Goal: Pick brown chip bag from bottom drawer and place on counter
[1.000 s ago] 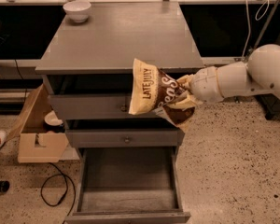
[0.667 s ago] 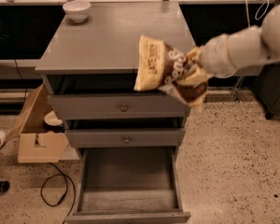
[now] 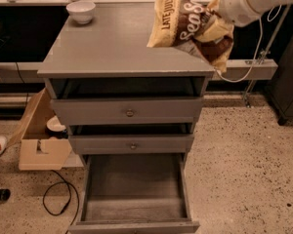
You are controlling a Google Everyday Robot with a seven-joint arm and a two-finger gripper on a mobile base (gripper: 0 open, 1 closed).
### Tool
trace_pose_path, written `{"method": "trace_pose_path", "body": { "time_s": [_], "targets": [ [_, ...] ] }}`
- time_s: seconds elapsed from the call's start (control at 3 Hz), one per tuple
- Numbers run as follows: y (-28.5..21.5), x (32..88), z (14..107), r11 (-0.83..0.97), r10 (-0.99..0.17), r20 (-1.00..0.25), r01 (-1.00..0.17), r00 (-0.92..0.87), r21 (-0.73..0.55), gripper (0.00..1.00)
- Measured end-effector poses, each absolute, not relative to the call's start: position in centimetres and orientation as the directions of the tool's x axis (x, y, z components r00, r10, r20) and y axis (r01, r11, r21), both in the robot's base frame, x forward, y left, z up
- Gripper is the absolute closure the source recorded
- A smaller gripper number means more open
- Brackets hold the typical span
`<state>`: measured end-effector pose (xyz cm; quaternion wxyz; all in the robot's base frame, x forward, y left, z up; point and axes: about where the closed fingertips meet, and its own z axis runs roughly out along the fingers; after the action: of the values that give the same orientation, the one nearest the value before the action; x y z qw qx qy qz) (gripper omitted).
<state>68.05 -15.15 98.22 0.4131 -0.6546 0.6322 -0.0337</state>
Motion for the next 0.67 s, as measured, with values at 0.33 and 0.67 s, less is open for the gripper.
{"method": "trace_pose_path", "body": {
  "time_s": [0.33,0.67],
  "targets": [
    [-14.9,73.2,100.4,0.237,-0.853,-0.503,-0.758,0.136,-0.607,1.0],
    [-13.7,77.0,100.7,0.294,-0.832,-0.542,-0.735,0.118,-0.611,1.0]
  ]
}}
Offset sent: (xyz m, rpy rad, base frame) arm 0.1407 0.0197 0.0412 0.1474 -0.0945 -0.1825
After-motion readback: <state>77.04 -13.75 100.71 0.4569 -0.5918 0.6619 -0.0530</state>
